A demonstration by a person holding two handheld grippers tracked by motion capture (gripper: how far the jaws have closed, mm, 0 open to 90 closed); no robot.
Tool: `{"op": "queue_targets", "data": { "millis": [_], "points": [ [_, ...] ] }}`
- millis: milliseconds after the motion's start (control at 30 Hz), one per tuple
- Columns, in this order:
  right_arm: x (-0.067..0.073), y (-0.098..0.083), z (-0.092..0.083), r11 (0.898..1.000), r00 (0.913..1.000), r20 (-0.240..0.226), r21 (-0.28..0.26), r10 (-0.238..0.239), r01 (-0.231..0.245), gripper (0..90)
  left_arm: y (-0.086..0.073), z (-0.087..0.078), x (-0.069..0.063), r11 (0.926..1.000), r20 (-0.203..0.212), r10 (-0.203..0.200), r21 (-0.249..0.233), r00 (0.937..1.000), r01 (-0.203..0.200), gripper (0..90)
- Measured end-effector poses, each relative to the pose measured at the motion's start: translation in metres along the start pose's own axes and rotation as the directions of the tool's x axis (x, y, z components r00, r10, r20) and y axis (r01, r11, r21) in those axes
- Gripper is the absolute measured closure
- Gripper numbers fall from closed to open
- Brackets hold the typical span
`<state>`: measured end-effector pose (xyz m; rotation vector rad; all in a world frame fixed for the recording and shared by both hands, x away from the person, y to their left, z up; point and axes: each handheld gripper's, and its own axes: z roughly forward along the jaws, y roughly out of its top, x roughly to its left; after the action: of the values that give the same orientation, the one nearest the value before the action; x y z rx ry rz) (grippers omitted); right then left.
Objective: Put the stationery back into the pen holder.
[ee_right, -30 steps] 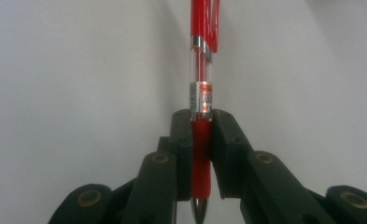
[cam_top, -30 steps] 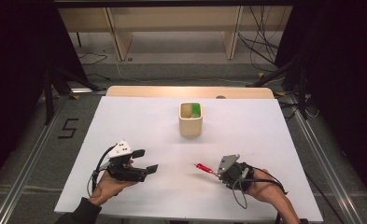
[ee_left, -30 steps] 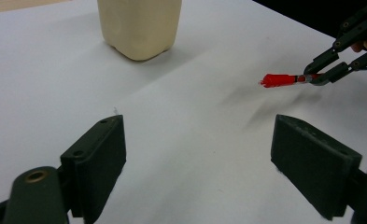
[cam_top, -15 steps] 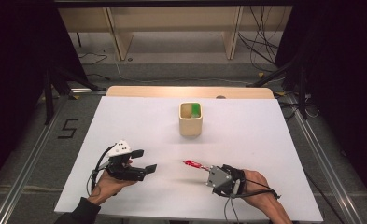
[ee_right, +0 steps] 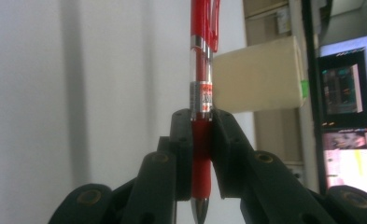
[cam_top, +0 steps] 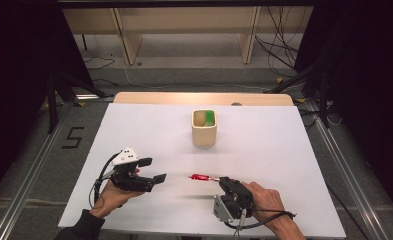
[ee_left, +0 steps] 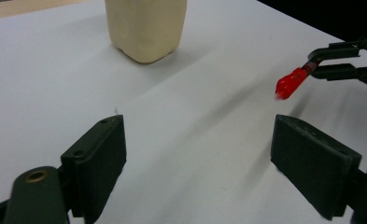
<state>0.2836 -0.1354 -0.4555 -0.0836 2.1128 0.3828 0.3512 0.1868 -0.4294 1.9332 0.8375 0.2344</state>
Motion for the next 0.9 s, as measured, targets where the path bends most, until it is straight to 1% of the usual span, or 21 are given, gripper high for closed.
{"op": "queue_targets", "data": {
  "millis": [33, 67, 100, 133, 167, 200, 233, 267, 333, 400, 433, 567, 600, 633, 667, 700, 733, 800, 833, 867, 900],
  "points": [
    [0.002, 0.001, 0.0, 1.0, 0.9994, 0.021, -0.004, -0.027, 0.027, 79.9, 0.002, -0.001, -0.001, 1.0, 0.003, 0.007, 0.005, 1.0, -0.007, 17.9],
    [0.003, 0.002, 0.0, 0.999, 0.9989, 0.022, -0.003, -0.041, 0.041, 79.9, 0.005, -0.001, -0.002, 0.9998, 0.005, 0.016, 0.013, 0.9999, -0.016, 17.8],
    [0.004, 0.003, 0.0, 0.999, 0.9986, 0.027, -0.006, -0.045, 0.046, 79.9, 0.008, -0.002, -0.003, 0.9995, 0.006, 0.023, 0.022, 0.9997, -0.024, 17.8],
    [0.005, 0.004, -0.001, 0.998, 0.9973, 0.043, -0.015, -0.06, 0.06, 79.9, 0.011, -0.003, -0.004, 0.9991, 0.011, 0.031, 0.028, 0.9995, -0.031, 17.8],
    [0.006, 0.004, -0.001, 0.998, 0.9965, 0.049, -0.014, -0.067, 0.068, 79.9, 0.015, -0.003, -0.006, 0.9986, 0.022, 0.034, 0.04, 0.9992, -0.035, 17.8],
    [0.007, 0.005, -0.001, 0.996, 0.9943, 0.064, -0.017, -0.085, 0.086, 79.9, 0.018, -0.003, -0.007, 0.9979, 0.028, 0.039, 0.051, 0.9989, -0.04, 17.8],
    [0.008, 0.006, -0.001, 0.995, 0.9923, 0.084, -0.018, -0.092, 0.094, 79.9, 0.02, -0.002, -0.009, 0.9969, 0.031, 0.048, 0.06, 0.9984, -0.05, 17.6],
    [0.008, 0.006, -0.002, 0.993, 0.9892, 0.092, -0.023, -0.114, 0.117, 79.9, 0.023, -0.001, -0.011, 0.9961, 0.034, 0.056, 0.067, 0.9979, -0.058, 17.6],
    [0.011, 0.008, -0.002, 0.991, 0.9847, 0.118, -0.028, -0.128, 0.132, 79.9, 0.026, 0.002, -0.014, 0.9945, 0.043, 0.061, 0.082, 0.9972, -0.065, 17.8],
    [0.013, 0.01, -0.003, 0.988, 0.9803, 0.127, -0.025, -0.151, 0.155, 79.9, 0.029, 0.005, -0.017, 0.9915, 0.053, 0.074, 0.103, 0.9959, -0.079, 17.9],
    [0.014, 0.01, -0.002, 0.983, 0.9743, 0.15, -0.041, -0.168, 0.176, 79.9, 0.029, 0.008, -0.018, 0.9902, 0.058, 0.075, 0.113, 0.9955, -0.082, 17.9],
    [0.018, 0.012, -0.001, 0.976, 0.9645, 0.163, -0.028, -0.208, 0.215, 79.9, 0.032, 0.016, -0.025, 0.9822, 0.09, 0.095, 0.153, 0.9914, -0.108, 18.0],
    [0.019, 0.013, -0.001, 0.977, 0.9651, 0.16, -0.025, -0.207, 0.214, 79.9, 0.033, 0.018, -0.027, 0.9804, 0.099, 0.1, 0.16, 0.9901, -0.115, 18.1],
    [0.02, 0.013, -0.001, 0.975, 0.9627, 0.166, -0.028, -0.213, 0.221, 79.9, 0.034, 0.02, -0.029, 0.9778, 0.108, 0.103, 0.171, 0.9888, -0.121, 18.3],
    [0.02, 0.013, -0.001, 0.972, 0.9582, 0.178, -0.034, -0.224, 0.233, 79.9, 0.034, 0.023, -0.031, 0.9751, 0.114, 0.11, 0.18, 0.9874, -0.129, 18.3],
    [0.02, 0.013, -0.001, 0.971, 0.9577, 0.177, -0.038, -0.227, 0.237, 79.9, 0.034, 0.025, -0.033, 0.9734, 0.121, 0.114, 0.185, 0.9861, -0.135, 18.4],
    [0.02, 0.014, -0.001, 0.968, 0.9534, 0.186, -0.041, -0.238, 0.249, 79.9, 0.035, 0.027, -0.034, 0.9706, 0.132, 0.121, 0.192, 0.9839, -0.145, 18.5],
    [0.021, 0.015, -0.002, 0.968, 0.9553, 0.179, -0.044, -0.235, 0.247, 79.9, 0.037, 0.031, -0.039, 0.9649, 0.147, 0.141, 0.201, 0.9791, -0.169, 18.7],
    [0.022, 0.015, -0.002, 0.966, 0.9535, 0.179, -0.043, -0.242, 0.254, 79.9, 0.038, 0.033, -0.041, 0.9608, 0.153, 0.153, 0.208, 0.9764, -0.183, 18.6],
    [0.023, 0.015, -0.002, 0.964, 0.9506, 0.183, -0.042, -0.251, 0.263, 79.9, 0.039, 0.036, -0.043, 0.9583, 0.159, 0.154, 0.217, 0.9753, -0.186, 18.5],
    [0.024, 0.016, -0.001, 0.963, 0.9504, 0.179, -0.045, -0.255, 0.266, 79.9, 0.039, 0.039, -0.045, 0.9558, 0.168, 0.153, 0.225, 0.9738, -0.189, 18.6]
  ]
}}
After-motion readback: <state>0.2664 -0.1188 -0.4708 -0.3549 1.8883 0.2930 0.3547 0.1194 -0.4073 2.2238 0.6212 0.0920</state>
